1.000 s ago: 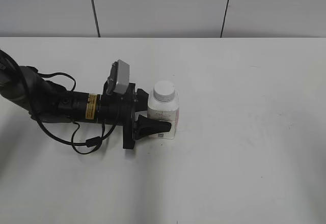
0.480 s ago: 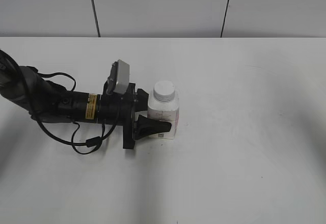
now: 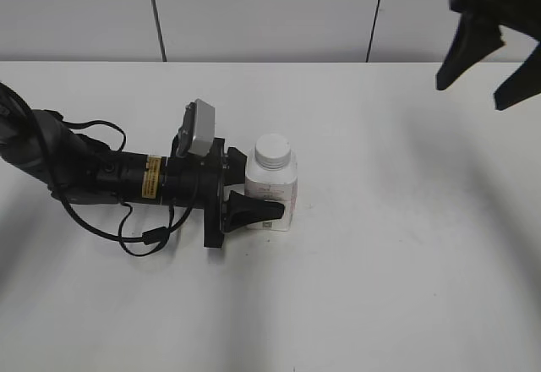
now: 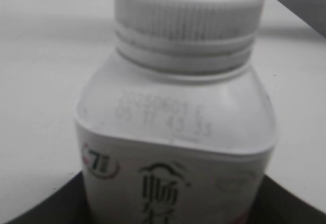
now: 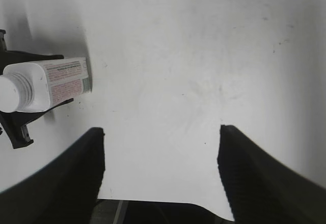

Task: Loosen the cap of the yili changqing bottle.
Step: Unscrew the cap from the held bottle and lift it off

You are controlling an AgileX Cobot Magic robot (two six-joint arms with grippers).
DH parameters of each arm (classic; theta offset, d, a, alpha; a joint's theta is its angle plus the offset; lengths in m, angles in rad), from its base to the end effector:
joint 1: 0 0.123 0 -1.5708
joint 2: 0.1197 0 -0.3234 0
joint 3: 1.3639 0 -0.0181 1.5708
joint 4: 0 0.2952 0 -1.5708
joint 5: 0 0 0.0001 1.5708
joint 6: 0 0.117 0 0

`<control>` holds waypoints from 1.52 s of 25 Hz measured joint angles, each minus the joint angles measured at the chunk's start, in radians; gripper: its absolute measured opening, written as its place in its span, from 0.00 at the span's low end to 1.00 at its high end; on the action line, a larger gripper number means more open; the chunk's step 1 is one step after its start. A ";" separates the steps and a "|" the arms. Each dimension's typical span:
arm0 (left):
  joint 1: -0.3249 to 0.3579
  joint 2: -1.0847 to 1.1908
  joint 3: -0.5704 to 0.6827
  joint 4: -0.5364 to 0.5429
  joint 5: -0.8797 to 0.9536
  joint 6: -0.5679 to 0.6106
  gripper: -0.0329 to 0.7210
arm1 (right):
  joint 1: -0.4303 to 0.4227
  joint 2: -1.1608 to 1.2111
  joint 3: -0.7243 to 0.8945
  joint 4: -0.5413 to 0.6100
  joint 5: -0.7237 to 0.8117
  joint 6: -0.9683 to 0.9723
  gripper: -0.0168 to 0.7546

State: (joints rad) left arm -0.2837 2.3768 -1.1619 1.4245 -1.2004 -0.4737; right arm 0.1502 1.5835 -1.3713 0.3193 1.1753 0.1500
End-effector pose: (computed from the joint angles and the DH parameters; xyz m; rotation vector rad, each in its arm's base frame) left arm 0.3863 -0.2250 0.0270 1.3890 1.4267 -1.0735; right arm 0.3605 0.0888 0.3174 0.1200 2.8774 0.5053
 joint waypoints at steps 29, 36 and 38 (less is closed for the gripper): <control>0.000 0.000 0.000 0.000 0.000 0.000 0.59 | 0.390 0.504 -0.459 -0.053 0.038 0.289 0.73; 0.000 0.000 0.000 0.001 -0.001 0.000 0.59 | 0.419 0.517 -0.466 -0.076 0.040 0.310 0.73; 0.000 0.000 0.000 0.001 -0.001 0.000 0.59 | 0.431 0.521 -0.469 -0.077 0.040 0.315 0.73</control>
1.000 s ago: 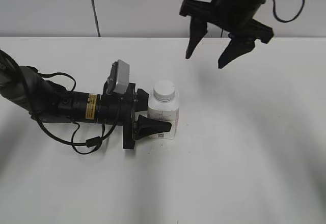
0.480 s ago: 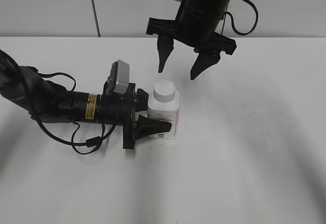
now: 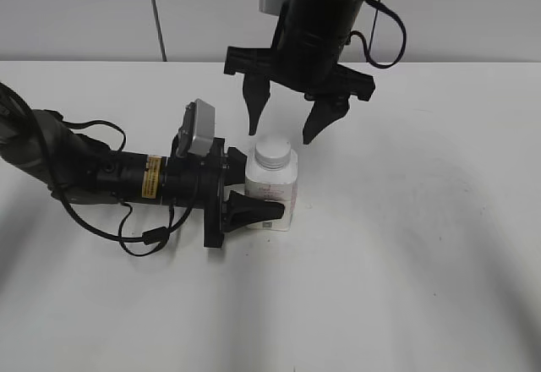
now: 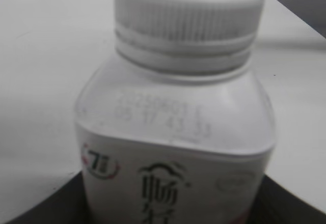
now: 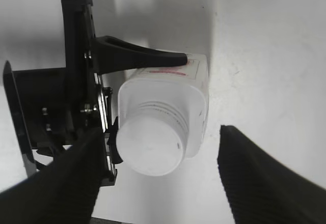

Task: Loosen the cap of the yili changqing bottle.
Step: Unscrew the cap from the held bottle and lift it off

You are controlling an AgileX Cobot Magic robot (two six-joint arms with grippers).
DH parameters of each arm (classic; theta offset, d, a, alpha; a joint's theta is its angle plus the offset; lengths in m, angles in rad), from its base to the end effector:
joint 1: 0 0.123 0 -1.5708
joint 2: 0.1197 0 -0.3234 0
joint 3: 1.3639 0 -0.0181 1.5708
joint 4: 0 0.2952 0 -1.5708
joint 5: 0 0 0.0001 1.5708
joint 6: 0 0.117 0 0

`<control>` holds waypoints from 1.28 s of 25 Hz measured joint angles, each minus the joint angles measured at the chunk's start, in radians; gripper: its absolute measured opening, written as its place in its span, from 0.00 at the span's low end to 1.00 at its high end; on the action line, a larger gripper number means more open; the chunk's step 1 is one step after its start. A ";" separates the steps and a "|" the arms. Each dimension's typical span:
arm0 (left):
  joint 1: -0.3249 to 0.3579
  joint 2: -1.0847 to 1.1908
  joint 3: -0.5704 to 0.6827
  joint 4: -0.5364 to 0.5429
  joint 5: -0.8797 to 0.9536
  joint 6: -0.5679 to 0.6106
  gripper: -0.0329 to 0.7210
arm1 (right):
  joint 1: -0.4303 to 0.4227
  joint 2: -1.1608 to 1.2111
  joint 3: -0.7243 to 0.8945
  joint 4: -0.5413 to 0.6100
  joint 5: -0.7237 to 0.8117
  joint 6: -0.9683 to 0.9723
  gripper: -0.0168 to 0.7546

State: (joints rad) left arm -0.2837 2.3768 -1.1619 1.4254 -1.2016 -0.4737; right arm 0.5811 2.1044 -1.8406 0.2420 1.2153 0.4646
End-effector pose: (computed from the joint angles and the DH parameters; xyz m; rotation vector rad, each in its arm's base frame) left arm 0.3862 -0.2250 0.0271 1.3896 1.4254 -1.0748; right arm 0.4132 0.3028 0.2338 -0.0803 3.0703 0.4507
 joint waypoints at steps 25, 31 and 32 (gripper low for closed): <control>0.000 0.000 0.000 0.000 0.001 0.000 0.59 | 0.033 0.052 0.000 0.000 0.001 0.003 0.56; 0.000 0.000 0.000 0.000 0.001 0.000 0.59 | 0.033 0.052 0.000 -0.001 0.002 -0.027 0.54; 0.000 0.000 0.000 0.000 0.001 0.000 0.59 | 0.033 0.052 0.000 -0.002 0.003 -0.046 0.54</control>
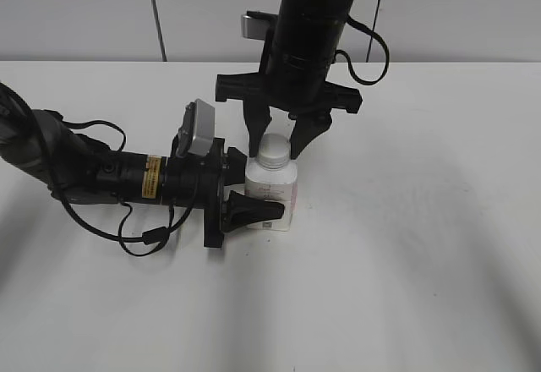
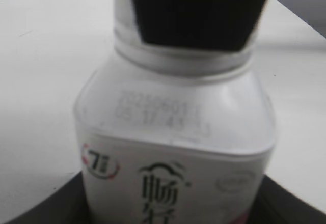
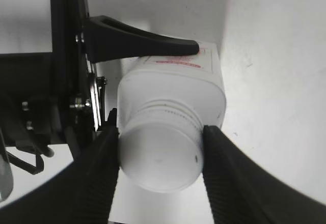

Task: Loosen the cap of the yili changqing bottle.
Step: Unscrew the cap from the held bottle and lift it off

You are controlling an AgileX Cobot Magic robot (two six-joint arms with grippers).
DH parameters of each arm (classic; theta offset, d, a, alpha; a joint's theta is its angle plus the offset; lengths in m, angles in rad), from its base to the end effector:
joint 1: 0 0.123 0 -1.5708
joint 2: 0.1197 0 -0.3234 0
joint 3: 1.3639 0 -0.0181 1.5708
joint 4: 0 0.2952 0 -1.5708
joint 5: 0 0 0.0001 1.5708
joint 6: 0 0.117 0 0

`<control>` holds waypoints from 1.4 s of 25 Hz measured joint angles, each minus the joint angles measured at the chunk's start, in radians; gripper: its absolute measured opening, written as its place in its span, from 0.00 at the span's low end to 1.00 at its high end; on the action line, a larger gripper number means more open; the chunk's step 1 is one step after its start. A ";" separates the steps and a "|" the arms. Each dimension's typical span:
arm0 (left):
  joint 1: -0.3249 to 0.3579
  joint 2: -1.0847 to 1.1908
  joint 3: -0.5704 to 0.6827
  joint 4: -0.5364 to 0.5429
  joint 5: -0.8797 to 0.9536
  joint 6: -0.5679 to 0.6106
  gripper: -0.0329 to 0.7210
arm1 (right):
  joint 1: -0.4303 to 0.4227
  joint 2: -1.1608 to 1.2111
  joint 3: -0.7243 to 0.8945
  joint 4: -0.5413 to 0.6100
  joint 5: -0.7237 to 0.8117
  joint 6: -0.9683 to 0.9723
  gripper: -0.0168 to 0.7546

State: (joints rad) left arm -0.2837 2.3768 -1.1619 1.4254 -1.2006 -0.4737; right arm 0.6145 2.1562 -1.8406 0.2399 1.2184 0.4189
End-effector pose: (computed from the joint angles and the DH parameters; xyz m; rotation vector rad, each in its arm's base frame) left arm 0.3862 -0.2250 0.0270 1.3899 1.4262 -1.0739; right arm 0.4068 0.3190 0.2070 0.1964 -3.1024 -0.4078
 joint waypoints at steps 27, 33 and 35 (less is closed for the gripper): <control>0.000 0.000 0.000 0.005 0.000 -0.005 0.59 | 0.000 0.000 -0.002 0.001 0.000 -1.320 0.53; 0.000 0.000 0.000 0.005 -0.001 -0.005 0.59 | 0.000 0.000 -0.002 0.003 0.001 -1.536 0.53; 0.000 0.000 0.000 0.006 -0.001 -0.006 0.59 | 0.000 0.000 -0.002 0.003 0.001 -1.585 0.53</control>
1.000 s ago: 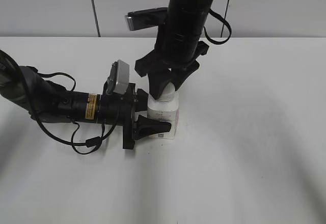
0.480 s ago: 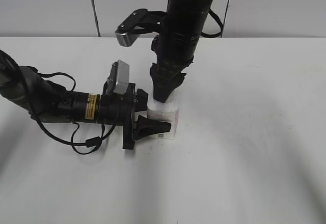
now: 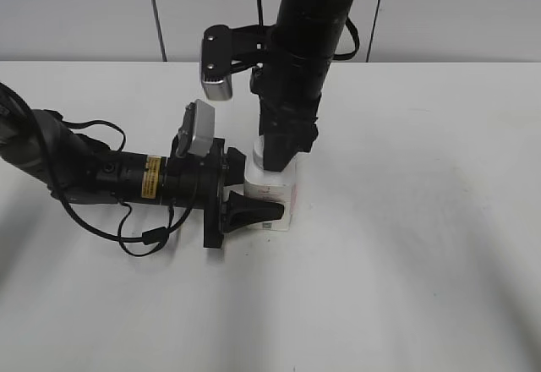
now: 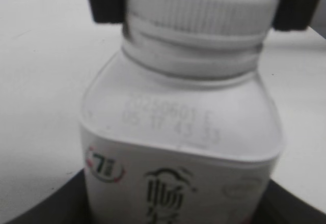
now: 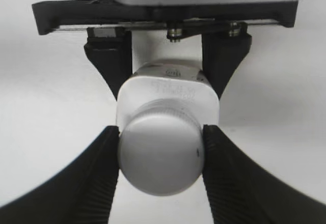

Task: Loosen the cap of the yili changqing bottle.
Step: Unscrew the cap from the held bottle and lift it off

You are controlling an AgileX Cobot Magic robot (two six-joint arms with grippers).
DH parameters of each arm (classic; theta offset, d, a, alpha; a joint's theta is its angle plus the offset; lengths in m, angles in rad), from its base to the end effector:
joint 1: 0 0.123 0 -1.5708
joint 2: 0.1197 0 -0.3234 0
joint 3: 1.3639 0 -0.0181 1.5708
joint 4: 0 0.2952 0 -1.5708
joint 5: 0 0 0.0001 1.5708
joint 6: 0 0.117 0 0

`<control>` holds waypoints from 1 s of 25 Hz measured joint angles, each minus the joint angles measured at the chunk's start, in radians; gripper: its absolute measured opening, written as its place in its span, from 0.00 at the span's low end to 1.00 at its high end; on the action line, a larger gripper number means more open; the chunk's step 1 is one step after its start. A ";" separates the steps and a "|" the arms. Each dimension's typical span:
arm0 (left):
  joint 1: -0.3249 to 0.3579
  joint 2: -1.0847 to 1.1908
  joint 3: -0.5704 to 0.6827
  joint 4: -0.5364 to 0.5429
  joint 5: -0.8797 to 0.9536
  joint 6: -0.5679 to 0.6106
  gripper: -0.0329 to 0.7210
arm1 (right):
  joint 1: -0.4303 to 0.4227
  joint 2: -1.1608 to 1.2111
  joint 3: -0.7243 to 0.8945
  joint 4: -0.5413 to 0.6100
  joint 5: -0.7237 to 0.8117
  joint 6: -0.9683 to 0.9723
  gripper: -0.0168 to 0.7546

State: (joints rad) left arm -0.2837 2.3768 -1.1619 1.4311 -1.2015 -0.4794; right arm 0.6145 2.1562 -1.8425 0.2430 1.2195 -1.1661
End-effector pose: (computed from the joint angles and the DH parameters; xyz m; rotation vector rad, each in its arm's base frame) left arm 0.3856 -0.2250 0.0268 1.3927 1.4286 -1.0797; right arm 0.4068 0.3194 0.2077 -2.2235 1.9319 0.2821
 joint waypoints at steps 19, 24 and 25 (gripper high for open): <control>0.000 0.000 0.000 0.003 -0.001 -0.010 0.59 | 0.000 0.000 -0.021 -0.002 0.006 -0.267 0.53; 0.001 0.000 0.000 0.005 0.000 -0.013 0.59 | 0.000 0.000 -0.042 0.002 0.009 -0.272 0.53; 0.001 0.000 0.000 0.005 0.000 -0.013 0.59 | 0.000 0.000 -0.042 0.002 0.009 -0.272 0.53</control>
State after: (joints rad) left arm -0.2828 2.3768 -1.1619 1.4357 -1.2015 -0.4924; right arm 0.6145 2.1562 -1.8841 0.2446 1.2288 -1.4384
